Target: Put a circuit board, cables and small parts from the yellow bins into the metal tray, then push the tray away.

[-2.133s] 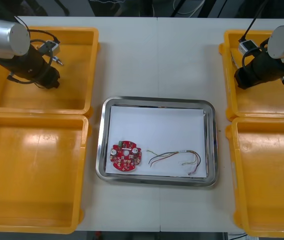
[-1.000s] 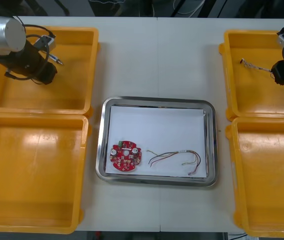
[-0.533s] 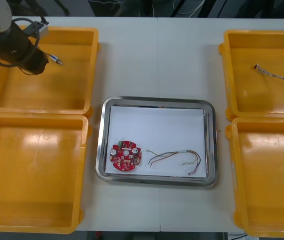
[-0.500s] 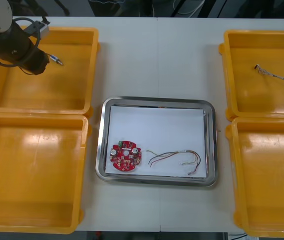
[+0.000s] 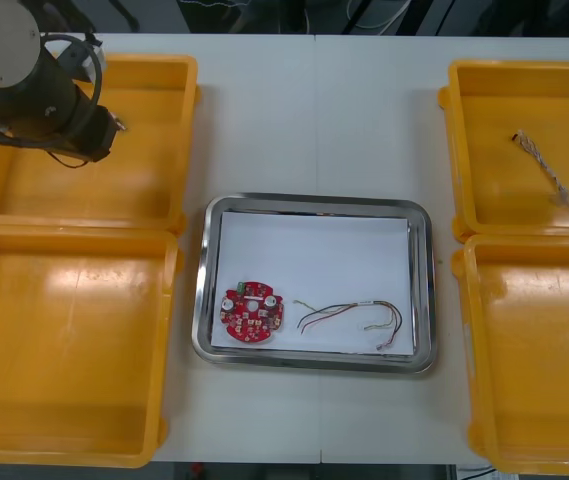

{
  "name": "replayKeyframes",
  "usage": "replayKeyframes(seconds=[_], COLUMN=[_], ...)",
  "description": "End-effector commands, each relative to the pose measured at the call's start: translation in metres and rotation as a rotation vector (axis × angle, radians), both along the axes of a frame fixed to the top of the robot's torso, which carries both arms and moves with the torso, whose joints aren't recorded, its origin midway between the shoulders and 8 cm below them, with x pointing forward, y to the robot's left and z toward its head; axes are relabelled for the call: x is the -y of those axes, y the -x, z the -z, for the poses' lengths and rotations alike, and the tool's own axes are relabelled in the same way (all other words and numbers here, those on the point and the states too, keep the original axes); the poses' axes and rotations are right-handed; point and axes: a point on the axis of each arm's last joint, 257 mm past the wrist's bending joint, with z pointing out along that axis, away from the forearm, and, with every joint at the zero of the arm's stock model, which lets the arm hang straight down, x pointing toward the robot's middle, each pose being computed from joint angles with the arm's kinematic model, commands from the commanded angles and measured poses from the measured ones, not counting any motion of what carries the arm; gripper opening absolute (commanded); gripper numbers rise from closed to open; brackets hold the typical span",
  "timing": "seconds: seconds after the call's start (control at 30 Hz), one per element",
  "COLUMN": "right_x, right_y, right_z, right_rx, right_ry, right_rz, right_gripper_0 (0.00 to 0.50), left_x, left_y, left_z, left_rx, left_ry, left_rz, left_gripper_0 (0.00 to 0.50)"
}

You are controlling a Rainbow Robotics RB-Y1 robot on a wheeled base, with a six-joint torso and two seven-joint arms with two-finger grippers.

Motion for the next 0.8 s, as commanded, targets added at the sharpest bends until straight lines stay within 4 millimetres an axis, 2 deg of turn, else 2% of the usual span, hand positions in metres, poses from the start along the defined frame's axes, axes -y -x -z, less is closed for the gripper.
replayKeyframes(seconds=[0.03,0.2,0.47,0.63,0.8], right_x=[0.023,0.019,0.005,-0.012,-0.024], right_y=[0.001,-0.002,-0.019,-0.033,-0.046], right_z=[-0.031,-0.043,-0.055,-0.054,-0.052], right_rx=[0.050,0.061,0.090,0.095,0.113], right_ry=[0.031,0.047,0.103,0.096,0.070], right_rz=[-0.008,-0.026,-0.095,-0.110,-0.114], right_gripper_0=[0.500,0.500,0.500,0.500,0.500], left_x=[0.026,0.051,0.110,0.145,0.170], left_y=[0.020,0.031,0.037,0.040,0.045], left_z=[-0.006,-0.006,-0.006,-0.002,0.005], left_rx=[0.007,0.007,0.033,0.042,0.043], left_ry=[0.013,0.061,0.154,0.173,0.177], left_rz=[0.018,-0.024,-0.059,-0.080,-0.086], left_gripper_0=[0.000,0.000,0.000,0.000,0.000])
